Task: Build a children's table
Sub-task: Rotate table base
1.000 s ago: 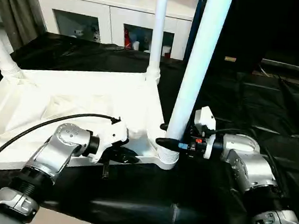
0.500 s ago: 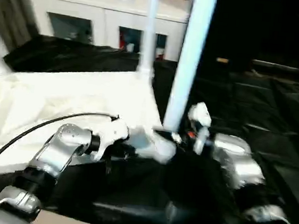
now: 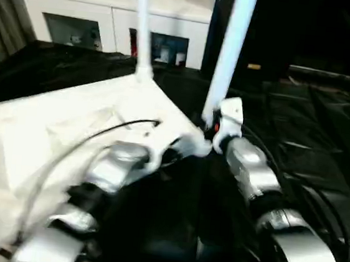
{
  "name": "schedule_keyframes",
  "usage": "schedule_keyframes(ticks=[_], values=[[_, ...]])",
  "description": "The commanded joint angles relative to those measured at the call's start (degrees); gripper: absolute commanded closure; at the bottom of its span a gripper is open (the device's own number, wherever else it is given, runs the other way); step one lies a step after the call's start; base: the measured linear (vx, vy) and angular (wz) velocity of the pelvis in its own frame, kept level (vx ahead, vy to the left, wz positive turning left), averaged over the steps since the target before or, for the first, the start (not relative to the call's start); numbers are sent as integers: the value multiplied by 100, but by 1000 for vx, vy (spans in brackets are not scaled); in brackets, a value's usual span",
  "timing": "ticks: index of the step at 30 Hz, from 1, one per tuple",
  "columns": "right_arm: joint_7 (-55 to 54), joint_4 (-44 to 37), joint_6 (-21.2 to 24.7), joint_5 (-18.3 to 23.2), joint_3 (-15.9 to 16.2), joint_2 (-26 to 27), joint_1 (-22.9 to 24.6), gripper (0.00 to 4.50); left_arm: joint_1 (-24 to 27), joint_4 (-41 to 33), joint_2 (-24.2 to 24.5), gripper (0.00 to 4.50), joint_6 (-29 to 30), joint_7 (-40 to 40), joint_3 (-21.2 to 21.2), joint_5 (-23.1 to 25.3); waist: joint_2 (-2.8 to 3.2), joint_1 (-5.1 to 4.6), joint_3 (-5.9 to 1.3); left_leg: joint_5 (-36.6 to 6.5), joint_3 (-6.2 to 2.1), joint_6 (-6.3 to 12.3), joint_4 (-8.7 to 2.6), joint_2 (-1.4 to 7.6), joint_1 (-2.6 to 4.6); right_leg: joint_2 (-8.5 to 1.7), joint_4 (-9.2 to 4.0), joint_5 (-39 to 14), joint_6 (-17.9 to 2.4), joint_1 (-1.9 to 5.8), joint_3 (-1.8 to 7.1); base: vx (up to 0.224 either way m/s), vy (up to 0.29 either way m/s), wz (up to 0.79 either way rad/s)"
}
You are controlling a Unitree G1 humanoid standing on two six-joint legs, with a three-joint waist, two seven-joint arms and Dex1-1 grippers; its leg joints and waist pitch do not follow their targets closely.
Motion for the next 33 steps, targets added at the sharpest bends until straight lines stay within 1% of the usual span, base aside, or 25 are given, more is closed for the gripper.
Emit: schedule_keyframes(ticks=[1, 2, 3, 6, 7, 8, 10, 11, 13, 14, 16, 19, 20, 21, 22, 23, 24, 25, 26, 28, 29, 30, 31, 32, 33], values=[[-141, 704, 421, -177, 73, 99, 360, 262, -164, -193, -36, 450, 9, 395, 176, 31, -36, 20, -286, -798, -155, 277, -423, 383, 54, -539, -429, -93, -1469, 154, 276, 0, 0, 0], [-188, 786, 387, -200, 76, 137, 320, 262, -168, -220, -77, 450, 30, 427, 162, 14, -52, 21, -279, -816, -153, 308, -433, 391, 58, -533, -435, -109, -1465, 153, 269, 0, 0, 0], [-204, 817, 373, -214, 78, 149, 306, 262, -170, -227, -90, 450, 43, 434, 164, 7, -42, 29, -275, -864, -154, 305, -439, 398, 69, -537, -442, -171, -1465, 147, 269, 0, 0, 0], [-166, 912, 312, -255, 54, 204, 258, 262, -158, -231, -33, 450, 27, 442, 148, 33, -28, 20, -248, -1212, -165, 168, -485, 412, 82, -539, -485, -640, -1389, 132, 274, 0, 0, 0], [-128, 926, 295, -243, 32, 220, 246, 262, -161, -221, -7, 450, 12, 441, 151, 41, -6, 21, -246, -1268, -168, 138, -488, 412, 88, -539, -491, -698, -1374, 124, 278, 0, 0, 0], [-102, 959, 272, -233, 0, 236, 224, 262, -165, -217, 6, 450, 11, 449, 162, 55, -16, 14, -243, -1333, -167, 92, -499, 414, 90, -532, -497, -736, -1346, 121, 283, 0, 0, 0], [8, 955, 235, -208, -13, 241, 209, 262, -169, -210, 32, 450, -11, 425, 167, 52, -22, 12, -247, -1310, -168, 74, -500, 410, 82, -536, -492, -674, -1331, 131, 285, 0, 0, 0], [184, 935, 222, -148, -41, 251, 189, 262, -179, -195, 61, 450, -36, 404, 173, 43, -6, 8, -246, -1337, -167, 79, -502, 410, 82, -536, -493, -648, -1326, 129, 286, 0, 0, 0], [278, 917, 159, -144, -35, 240, 164, 262, -194, -174, 84, 450, -55, 399, 178, 32, -8, 6, -243, -1333, -169, 86, -503, 410, 75, -541, -495, -636, -1336, 132, 288, 0, 0, 0], [368, 904, 158, -85, -99, 242, 138, 262, -203, -167, 106, 450, -78, 383, 170, 35, -4, 1, -240, -1373, -167, 88, -504, 411, 82, -542, -502, -666, -1351, 126, 289, 0, 0, 0], [501, 852, 149, 23, -223, 218, 77, 192, -219, -154, 172, 450, -148, 326, 134, 64, -6, -2, -236, -1403, -169, 89, -508, 415, 87, -544, -510, -717, -1365, 121, 290, 0, 0, 0], [712, 757, 128, 69, -273, 158, 31, 189, -217, -156, 254, 450, -223, 211, 86, 84, -3, -19, -242, -1365, -177, 127, -511, 414, 64, -550, -505, -703, -1389, 137, 291, 0, 0, 0], [788, 727, 120, 90, -289, 132, 20, 179, -210, -166, 277, 450, -233, 181, 81, 81, -14, -17, -271, -1162, -175, 134, -492, 416, 49, -558, -474, -448, -1409, 166, 288, 0, 0, 0], [974, 652, 111, 118, -304, 77, 8, 164, -207, -173, 325, 450, -296, 105, 58, 79, -23, -25, -290, -998, -173, 174, -472, 418, 46, -549, -441, -227, -1448, 176, 283, 0, 0, 0], [997, 641, 111, 121, -307, 71, 7, 147, -207, -173, 330, 450, -305, 96, 55, 79, 4, -21, -295, -776, -152, 293, -436, 404, 40, -534, -414, 163, -1527, 167, 276, 0, 0, 0], [1217, 514, 143, 156, -312, 19, 19, 147, -207, -171, 375, 450, -333, 28, 39, 71, 5, -15, -309, -546, -150, 430, -413, 402, 21, -537, -375, 511, -1591, 182, 267, 0, 0, 0], [1498, 361, 196, 192, -296, -38, 55, 143, -203, -180, 420, 450, -384, -67, 16, 61, -1, -12, -343, -287, -148, 597, -364, 388, -4, -536, -324, 920, -1649, 205, 259, 0, 0, 0], [1662, 288, 224, 204, -295, -67, 74, 132, -200, -187, 445, 450, -416, -121, 0, 51, 4, -4, -353, -168, -144, 670, -353, 395, -12, -536, -301, 1139, -1671, 203, 257, 0, 0, 0], [1937, 117, 266, 207, -236, -143, 144, 115, -186, -211, 496, 450, -478, -227, -33, 42, -11, -4, -342, -41, -145, 820, -335, 388, -31, -522, -282, 1410, -1700, 211, 237, 0, 0, 0], [2356, -137, 346, 214, -150, -267, 256, 106, -160, -245, 568, 450, -519, -373, -73, 15, -10, -9, -358, -6, -139, 940, -313, 398, -23, -534, -262, 1541, -1761, 204, 229, 0, 0, 0], [2599, -308, 379, 212, -76, -368, 340, 102, -140, -267, 624, 450, -569, -483, -103, 1, -4, 8, -363, 39, -136, 990, -301, 413, -9, -531, -253, 1600, -1789, 193, 225, 0, 0, 0], [2599, -308, 379, 212, -76, -368, 340, 97, -140, -267, 624, 450, -569, -483, -103, 1, -10, 15, -367, 93, -137, 1023, -294, 414, -14, -531, -241, 1646, -1814, 199, 220, 0, 0, 0], [2829, -502, 404, 204, -1, -505, 441, 85, -103, -314, 695, 450, -602, -646, -136, -31, -11, 10, -367, 108, -139, 1029, -297, 416, -16, -530, -237, 1640, -1829, 196, 216, 0, 0, 0], [3079, -779, 442, 244, 41, -675, 566, 63, -54, -387, 781, 450, -639, -845, -172, -75, 14, 36, -362, 104, -139, 1043, -289, 424, -1, -520, -250, 1602, -1819, 193, 208, 0, 0, 0], [3155, -893, 489, 289, 23, -718, 608, 63, -36, -413, 808, 450, -648, -906, -179, -94, 5, 44, -368, 128, -139, 1046, -282, 433, -8, -520, -236, 1631, -1818, 199, 208, 0, 0, 0]])
